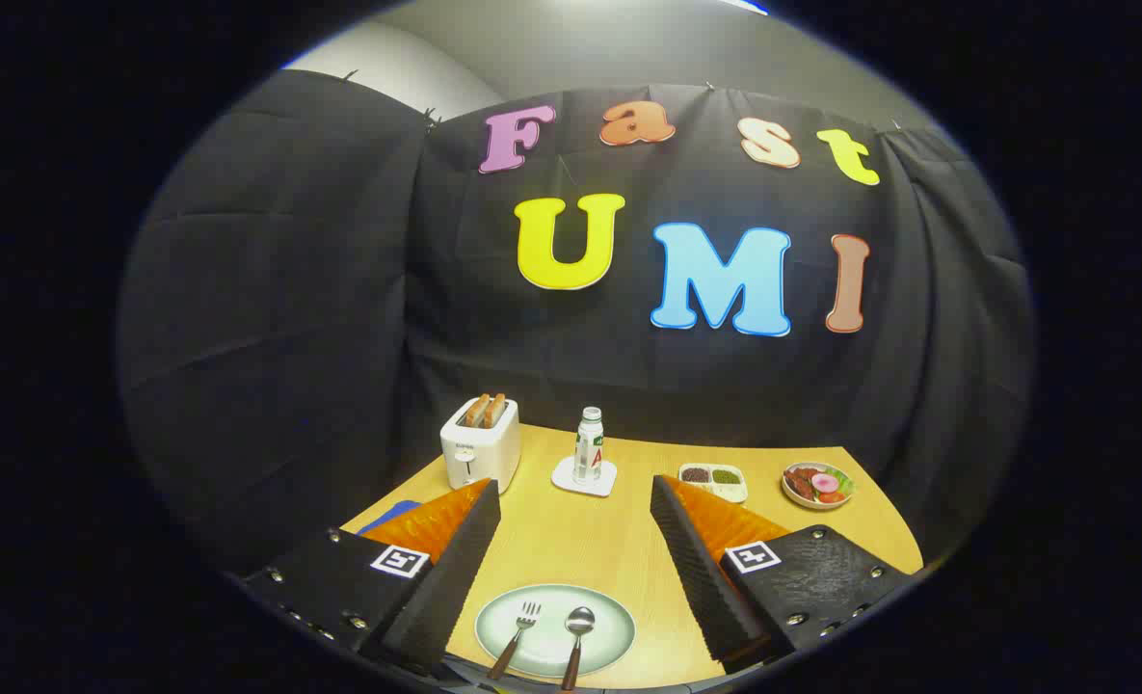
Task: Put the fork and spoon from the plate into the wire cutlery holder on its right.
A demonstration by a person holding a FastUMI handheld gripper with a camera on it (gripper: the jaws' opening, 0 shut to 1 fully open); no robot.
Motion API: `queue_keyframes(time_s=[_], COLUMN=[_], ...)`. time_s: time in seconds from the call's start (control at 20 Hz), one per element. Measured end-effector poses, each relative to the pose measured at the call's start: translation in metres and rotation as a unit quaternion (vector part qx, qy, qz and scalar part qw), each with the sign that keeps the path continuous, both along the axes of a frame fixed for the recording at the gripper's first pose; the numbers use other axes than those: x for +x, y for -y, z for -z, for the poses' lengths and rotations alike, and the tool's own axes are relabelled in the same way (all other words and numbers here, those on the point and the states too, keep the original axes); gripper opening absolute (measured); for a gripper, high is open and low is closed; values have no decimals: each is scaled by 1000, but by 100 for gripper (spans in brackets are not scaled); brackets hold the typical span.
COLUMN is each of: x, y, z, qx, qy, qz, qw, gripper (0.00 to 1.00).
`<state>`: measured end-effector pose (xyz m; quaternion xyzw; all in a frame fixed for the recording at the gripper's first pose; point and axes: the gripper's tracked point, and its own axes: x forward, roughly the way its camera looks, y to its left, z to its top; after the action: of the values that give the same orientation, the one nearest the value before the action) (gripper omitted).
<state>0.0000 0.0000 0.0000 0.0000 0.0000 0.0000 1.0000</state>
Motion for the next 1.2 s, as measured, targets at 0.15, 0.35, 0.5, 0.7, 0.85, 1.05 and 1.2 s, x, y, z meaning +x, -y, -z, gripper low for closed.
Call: queue_keyframes(time_s=[0.15,0.35,0.5,0.7,0.85,1.05,1.2], x=[-2,-3,-4,1,10,22,29], y=[3,6,6,0,1,2,5], z=[-18,-27,-23,-7,13,46,73], qx=[6,15,24,34,40,49,46], qy=[15,26,16,-17,-53,-106,-149], qz=[5,4,1,-8,-6,-5,1], qw=[1000,1000,1000,999,998,993,988], gripper=[96,96,96,96,96,96,96])
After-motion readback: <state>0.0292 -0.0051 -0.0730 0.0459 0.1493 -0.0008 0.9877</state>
